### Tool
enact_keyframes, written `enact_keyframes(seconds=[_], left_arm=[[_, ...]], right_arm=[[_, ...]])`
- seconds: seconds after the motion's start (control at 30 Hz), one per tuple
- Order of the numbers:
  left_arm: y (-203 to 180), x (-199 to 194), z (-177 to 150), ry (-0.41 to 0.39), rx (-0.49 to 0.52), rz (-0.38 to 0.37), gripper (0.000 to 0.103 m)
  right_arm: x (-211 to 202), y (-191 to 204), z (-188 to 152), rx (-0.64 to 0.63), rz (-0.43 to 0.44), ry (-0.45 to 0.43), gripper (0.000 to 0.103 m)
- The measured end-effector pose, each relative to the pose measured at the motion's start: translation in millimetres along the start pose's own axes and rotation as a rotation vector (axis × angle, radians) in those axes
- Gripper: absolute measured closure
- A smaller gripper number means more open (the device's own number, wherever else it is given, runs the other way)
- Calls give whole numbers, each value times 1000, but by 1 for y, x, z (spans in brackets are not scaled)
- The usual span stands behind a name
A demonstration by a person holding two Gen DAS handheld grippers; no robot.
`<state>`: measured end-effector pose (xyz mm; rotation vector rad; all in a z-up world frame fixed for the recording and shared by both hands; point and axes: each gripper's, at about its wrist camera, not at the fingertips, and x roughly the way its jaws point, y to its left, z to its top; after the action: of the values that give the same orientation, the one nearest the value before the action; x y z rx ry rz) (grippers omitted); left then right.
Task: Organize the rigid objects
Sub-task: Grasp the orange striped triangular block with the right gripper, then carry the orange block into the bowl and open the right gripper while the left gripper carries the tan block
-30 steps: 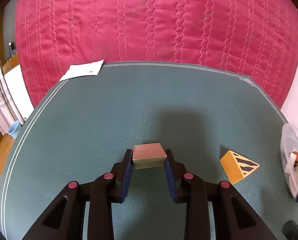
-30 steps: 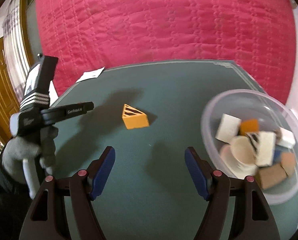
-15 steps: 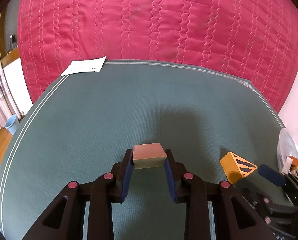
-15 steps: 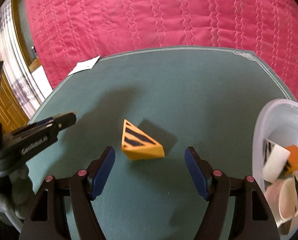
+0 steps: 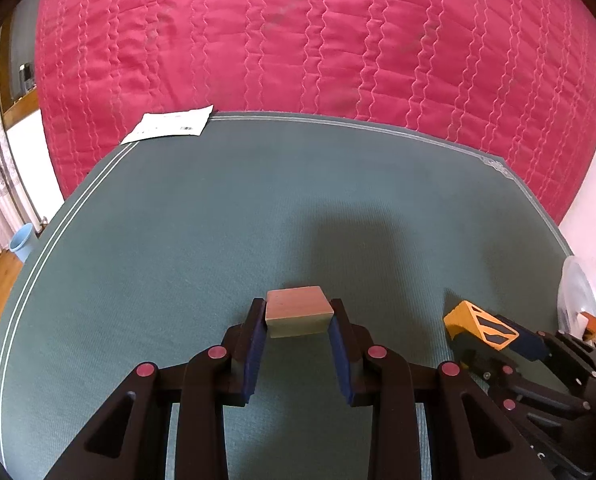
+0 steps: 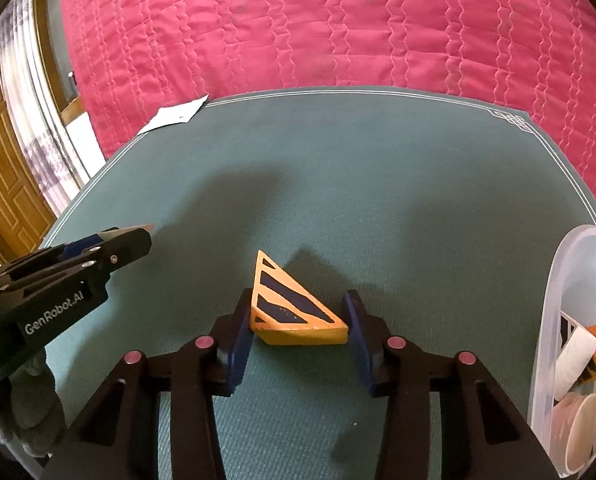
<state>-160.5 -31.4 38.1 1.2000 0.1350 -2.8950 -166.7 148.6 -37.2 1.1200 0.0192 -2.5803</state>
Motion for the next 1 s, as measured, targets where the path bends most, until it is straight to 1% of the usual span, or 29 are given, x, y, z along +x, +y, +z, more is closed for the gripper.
enact_keyframes(seconds=[0.33, 0.6, 0.63, 0.73, 0.83, 1.0], left_arm=[[-2, -1, -1, -4, 11, -8, 71], [-11, -7, -2, -20, 41, -37, 71], [-12, -8, -2, -22, 46, -45, 71], [-15, -10, -2, -12, 47, -110, 71], [-19, -13, -3, -21, 59, -151, 71], [-25, -19, -4, -33, 79, -177, 71]], right_arm=[[-16, 4, -13, -5, 6, -19, 59], [-36, 1, -27, 23, 3, -47, 59], [-40, 1, -29, 27, 2, -53, 59], [-54, 0, -36, 35, -9, -76, 59], [-64, 2, -46, 33, -15, -87, 59], [-75, 4, -55, 40, -19, -98, 59]])
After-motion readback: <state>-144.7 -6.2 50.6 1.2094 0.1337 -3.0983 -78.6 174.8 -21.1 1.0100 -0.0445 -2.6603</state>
